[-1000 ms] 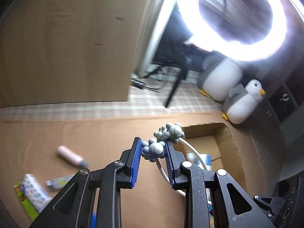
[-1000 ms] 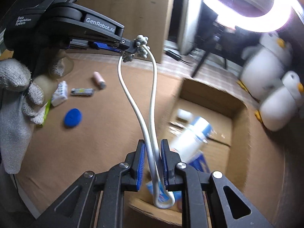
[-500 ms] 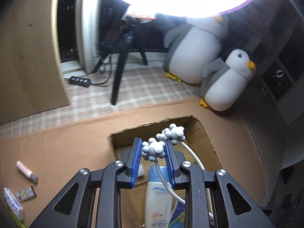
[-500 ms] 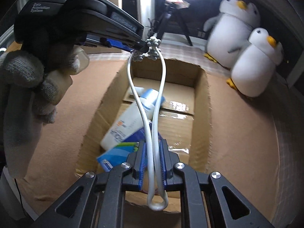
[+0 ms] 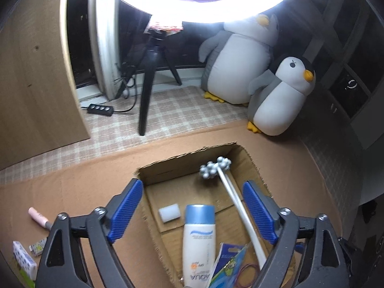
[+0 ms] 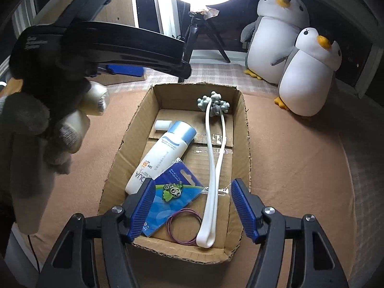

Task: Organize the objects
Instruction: 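Move the left tool to the dotted white tissue pack and close on it, then lift the tissue pack with the left tool and set it down near the right tool, then close the right tool on the tissue pack and lift it, then carry the tissue pack with the right tool into the box and open it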

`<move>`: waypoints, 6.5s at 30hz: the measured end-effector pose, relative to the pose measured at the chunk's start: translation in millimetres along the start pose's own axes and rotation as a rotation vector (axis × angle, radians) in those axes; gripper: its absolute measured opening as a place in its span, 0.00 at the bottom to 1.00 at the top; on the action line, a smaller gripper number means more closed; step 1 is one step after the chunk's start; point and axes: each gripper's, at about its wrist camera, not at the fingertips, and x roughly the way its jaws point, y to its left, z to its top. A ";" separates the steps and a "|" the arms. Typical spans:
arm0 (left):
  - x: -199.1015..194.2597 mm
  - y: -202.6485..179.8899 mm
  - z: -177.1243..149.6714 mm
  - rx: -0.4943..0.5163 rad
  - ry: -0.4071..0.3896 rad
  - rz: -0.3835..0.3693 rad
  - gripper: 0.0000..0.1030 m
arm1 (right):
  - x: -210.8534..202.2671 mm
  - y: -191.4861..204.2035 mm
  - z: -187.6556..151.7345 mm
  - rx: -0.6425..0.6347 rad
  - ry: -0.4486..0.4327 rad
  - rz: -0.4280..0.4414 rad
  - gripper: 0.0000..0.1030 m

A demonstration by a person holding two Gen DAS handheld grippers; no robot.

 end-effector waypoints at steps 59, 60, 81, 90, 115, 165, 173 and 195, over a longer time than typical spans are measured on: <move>-93.9 380.7 -173.4 -0.550 0.118 0.259 0.59 | -20.7 150.7 -37.3 -0.025 -0.033 0.070 0.64; -91.6 381.2 -173.1 -0.547 0.122 0.255 0.56 | -20.7 150.2 -37.5 -0.023 -0.032 0.069 0.64; -77.0 325.2 -184.1 -0.332 0.149 0.263 0.33 | -12.9 151.9 -35.8 -0.030 -0.011 0.075 0.64; -82.8 282.2 -210.4 -0.222 0.154 0.216 0.33 | -8.5 156.6 -36.0 -0.041 -0.004 0.092 0.64; -140.0 220.9 -309.1 -0.322 0.155 0.141 0.94 | 40.2 219.1 -15.4 -0.186 0.113 0.250 0.65; -126.6 153.4 -253.0 -0.216 0.094 -0.050 0.38 | 54.3 206.0 11.6 -0.120 0.264 0.450 0.21; -110.0 75.3 -200.8 -0.078 0.072 -0.119 0.38 | 18.0 126.5 16.6 -0.028 0.152 0.344 0.21; -53.0 -42.4 -146.0 0.091 0.099 -0.199 0.39 | -5.5 1.8 2.6 0.128 0.071 0.196 0.21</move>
